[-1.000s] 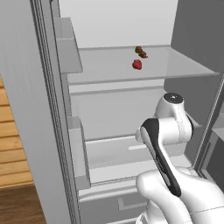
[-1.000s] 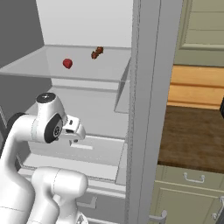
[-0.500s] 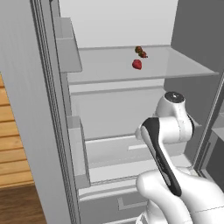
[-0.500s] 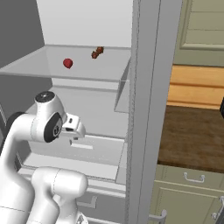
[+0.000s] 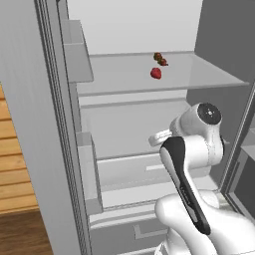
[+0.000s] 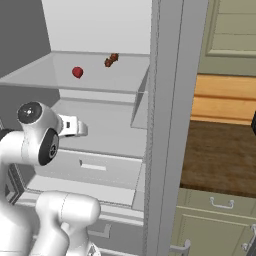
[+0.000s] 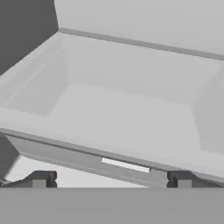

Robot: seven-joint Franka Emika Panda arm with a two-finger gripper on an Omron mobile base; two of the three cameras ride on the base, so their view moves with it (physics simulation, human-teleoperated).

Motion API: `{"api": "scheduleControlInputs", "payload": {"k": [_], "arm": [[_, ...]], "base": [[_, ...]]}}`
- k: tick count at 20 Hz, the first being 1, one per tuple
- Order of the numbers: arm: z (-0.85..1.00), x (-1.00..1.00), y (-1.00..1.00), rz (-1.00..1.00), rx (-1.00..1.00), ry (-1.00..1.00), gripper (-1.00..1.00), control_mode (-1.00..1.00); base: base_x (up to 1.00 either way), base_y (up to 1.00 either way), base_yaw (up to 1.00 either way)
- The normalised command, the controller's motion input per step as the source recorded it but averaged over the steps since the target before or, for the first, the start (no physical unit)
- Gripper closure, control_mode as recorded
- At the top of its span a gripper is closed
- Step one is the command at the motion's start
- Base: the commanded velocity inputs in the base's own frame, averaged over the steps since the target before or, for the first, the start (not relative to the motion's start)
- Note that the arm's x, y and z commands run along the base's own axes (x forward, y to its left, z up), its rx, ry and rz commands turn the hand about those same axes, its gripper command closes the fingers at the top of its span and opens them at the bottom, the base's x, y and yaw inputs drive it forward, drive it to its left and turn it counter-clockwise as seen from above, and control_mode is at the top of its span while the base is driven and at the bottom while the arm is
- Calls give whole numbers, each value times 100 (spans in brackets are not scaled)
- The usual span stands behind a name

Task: Take the strawberry from the fridge and place it on top of the pancake, located on the dining counter.

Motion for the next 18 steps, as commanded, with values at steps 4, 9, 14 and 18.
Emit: {"api": "scheduleControlInputs", "payload": {"k": [4, 9, 14, 18], "arm": [[100, 0, 17, 0, 5, -8, -100, -100], [100, 0, 0, -15, 0, 1, -100, -100], [81, 7, -4, -16, 0, -2, -100, -100], [25, 75, -1, -9, 4, -4, -100, -100]], "base": [[0, 0, 0], [0, 0, 0], [0, 0, 0], [0, 0, 0]]}}
